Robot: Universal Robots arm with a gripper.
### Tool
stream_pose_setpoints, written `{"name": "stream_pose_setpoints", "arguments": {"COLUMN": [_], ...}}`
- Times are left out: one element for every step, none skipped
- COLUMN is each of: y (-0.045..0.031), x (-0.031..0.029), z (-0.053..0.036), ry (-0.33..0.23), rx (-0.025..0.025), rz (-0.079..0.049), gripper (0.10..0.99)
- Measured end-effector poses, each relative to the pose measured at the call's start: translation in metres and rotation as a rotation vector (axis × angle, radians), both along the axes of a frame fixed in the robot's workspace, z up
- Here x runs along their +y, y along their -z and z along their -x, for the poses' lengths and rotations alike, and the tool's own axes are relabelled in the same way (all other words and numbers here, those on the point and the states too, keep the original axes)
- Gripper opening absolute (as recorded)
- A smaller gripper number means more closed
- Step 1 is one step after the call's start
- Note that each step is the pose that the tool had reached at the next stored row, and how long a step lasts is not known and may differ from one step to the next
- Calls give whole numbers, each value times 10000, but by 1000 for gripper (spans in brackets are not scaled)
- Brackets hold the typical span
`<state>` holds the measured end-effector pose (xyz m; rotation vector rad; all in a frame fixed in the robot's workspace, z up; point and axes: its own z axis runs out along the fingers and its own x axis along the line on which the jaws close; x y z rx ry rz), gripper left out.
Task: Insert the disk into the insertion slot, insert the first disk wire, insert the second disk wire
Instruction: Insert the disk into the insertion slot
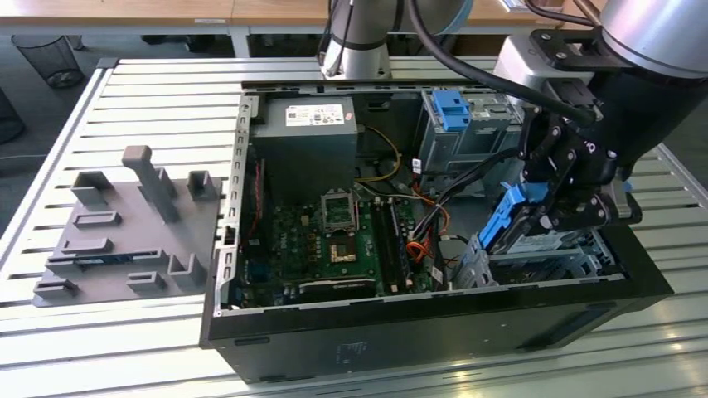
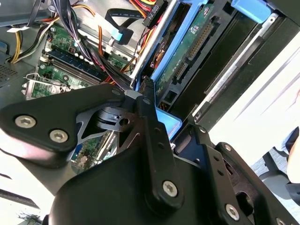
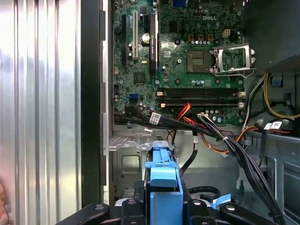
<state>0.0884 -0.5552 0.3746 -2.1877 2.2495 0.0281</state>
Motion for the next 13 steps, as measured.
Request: {"name": "stream_pose_setpoints", "arguments": {"y": [7, 15, 22, 28, 36, 43, 50, 57, 64, 72, 80, 88, 96], "x": [0, 0, 0, 0, 0, 0, 0, 0, 0, 0, 0, 0, 0], "z": [0, 0, 0, 0, 0, 0, 0, 0, 0, 0, 0, 0, 0], "ry": [0, 0, 0, 0, 0, 0, 0, 0, 0, 0, 0, 0, 0], "rx": [0, 0, 0, 0, 0, 0, 0, 0, 0, 0, 0, 0, 0], "rz": [0, -1, 0, 0, 0, -1, 0, 0, 0, 0, 0, -1, 0], "gripper": [365, 365, 365, 365, 365, 365, 365, 365, 365, 365, 365, 365, 365]}}
